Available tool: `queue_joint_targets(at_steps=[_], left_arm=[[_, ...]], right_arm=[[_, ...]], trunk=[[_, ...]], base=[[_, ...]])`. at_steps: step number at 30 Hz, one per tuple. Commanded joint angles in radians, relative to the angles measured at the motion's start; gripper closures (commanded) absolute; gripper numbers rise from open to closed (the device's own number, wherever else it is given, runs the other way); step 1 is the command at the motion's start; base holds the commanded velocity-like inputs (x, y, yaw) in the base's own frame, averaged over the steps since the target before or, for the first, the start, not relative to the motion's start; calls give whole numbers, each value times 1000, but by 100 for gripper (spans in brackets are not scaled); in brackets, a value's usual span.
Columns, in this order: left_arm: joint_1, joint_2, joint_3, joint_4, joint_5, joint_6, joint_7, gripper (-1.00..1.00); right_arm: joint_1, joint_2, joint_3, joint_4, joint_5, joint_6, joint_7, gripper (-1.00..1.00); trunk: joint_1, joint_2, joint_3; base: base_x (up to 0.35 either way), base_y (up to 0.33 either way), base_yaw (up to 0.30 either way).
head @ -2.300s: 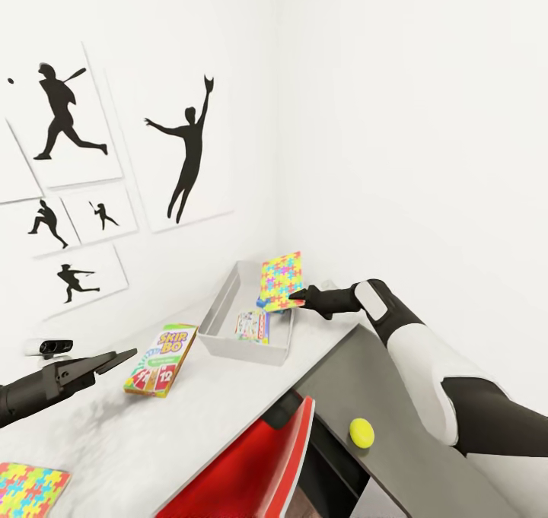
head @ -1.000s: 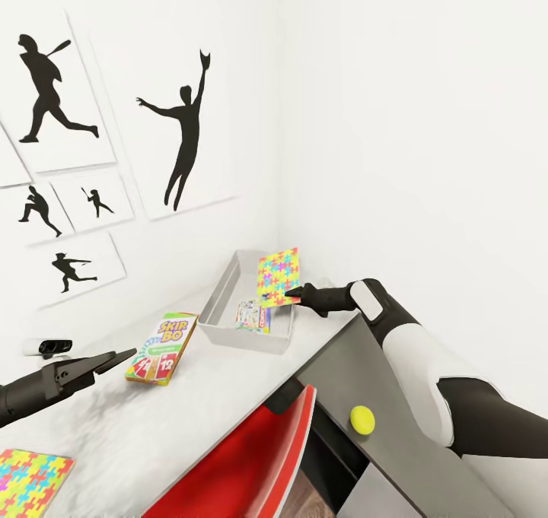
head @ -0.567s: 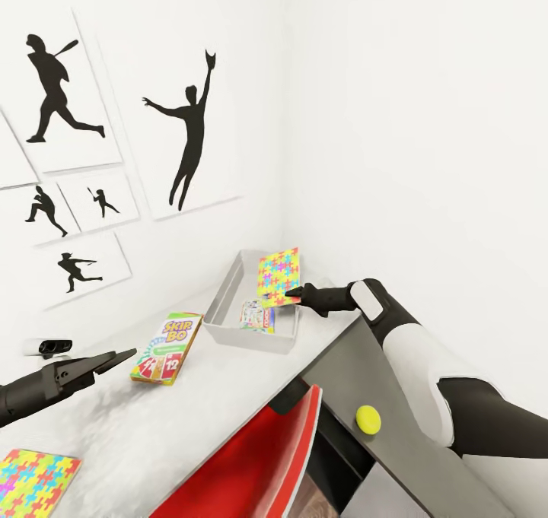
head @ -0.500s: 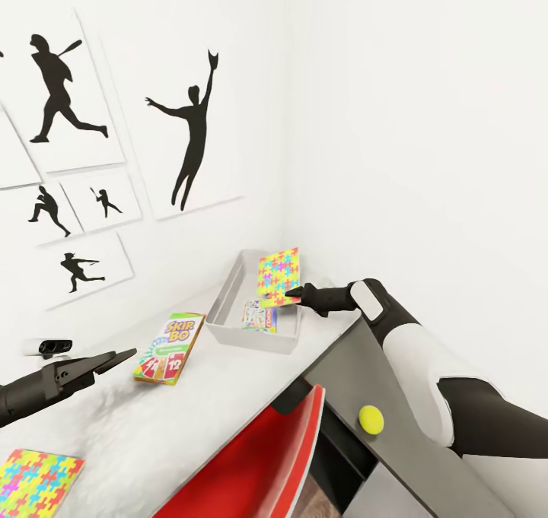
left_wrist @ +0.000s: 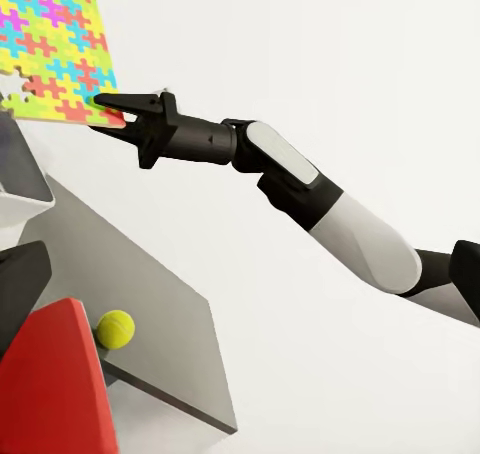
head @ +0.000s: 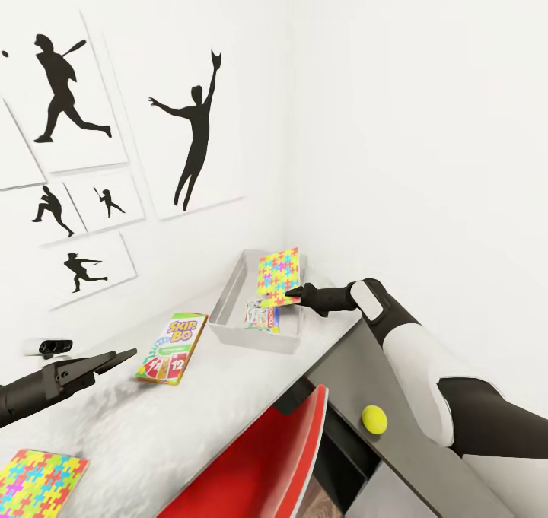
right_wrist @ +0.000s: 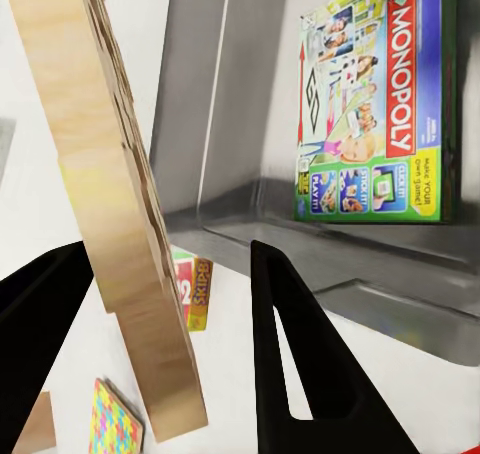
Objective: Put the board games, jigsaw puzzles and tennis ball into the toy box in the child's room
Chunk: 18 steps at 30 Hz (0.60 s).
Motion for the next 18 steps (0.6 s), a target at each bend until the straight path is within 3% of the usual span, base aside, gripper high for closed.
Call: queue_joint_targets(at_steps=[1,18], left_arm=[[-1,0,0,0,-1,11,-4,-100],[-1,1,0,0,-1,11,-4,-100]], right_arm=[[-1,0,-2,0,7,3,5,100],[-28,-7,-2,3,6,8,4,100]], trunk=[[1,-2,-2],[1,-2,-24]], base=[[0,2,0],[0,0,0]])
